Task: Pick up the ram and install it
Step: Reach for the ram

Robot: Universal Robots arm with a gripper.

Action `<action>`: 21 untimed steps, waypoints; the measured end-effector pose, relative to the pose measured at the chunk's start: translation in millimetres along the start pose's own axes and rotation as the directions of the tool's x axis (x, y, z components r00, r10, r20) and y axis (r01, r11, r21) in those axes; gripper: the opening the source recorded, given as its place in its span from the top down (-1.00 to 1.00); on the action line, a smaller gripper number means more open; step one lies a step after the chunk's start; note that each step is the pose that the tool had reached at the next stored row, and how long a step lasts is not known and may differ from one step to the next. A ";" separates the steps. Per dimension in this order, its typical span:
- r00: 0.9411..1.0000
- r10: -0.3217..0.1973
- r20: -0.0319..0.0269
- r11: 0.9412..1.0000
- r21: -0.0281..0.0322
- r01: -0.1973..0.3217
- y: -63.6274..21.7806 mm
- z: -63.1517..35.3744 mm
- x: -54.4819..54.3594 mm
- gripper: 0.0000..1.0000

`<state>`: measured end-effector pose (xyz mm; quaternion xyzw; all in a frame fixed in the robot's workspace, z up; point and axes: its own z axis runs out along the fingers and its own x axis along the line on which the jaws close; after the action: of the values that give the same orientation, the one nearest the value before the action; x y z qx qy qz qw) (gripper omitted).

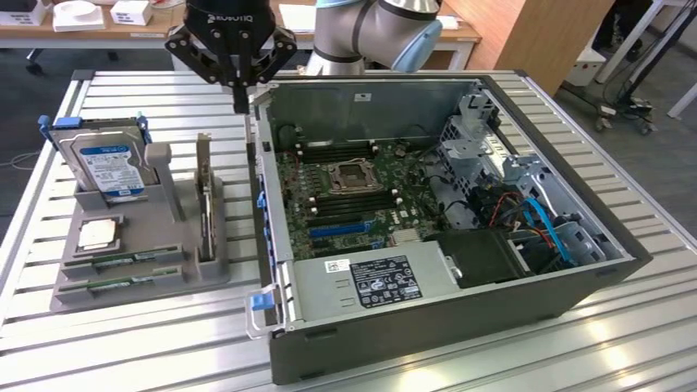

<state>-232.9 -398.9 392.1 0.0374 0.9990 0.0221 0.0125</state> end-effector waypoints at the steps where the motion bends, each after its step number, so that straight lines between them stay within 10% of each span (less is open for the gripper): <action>1: 1.000 0.000 0.000 1.000 0.000 0.000 -0.1 0.0 1.1 0.80; 21: 1.000 0.000 0.000 1.000 0.000 0.000 -1.9 0.0 24.9 0.80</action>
<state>-257.8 -398.8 391.4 0.0374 0.9990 0.0221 0.0125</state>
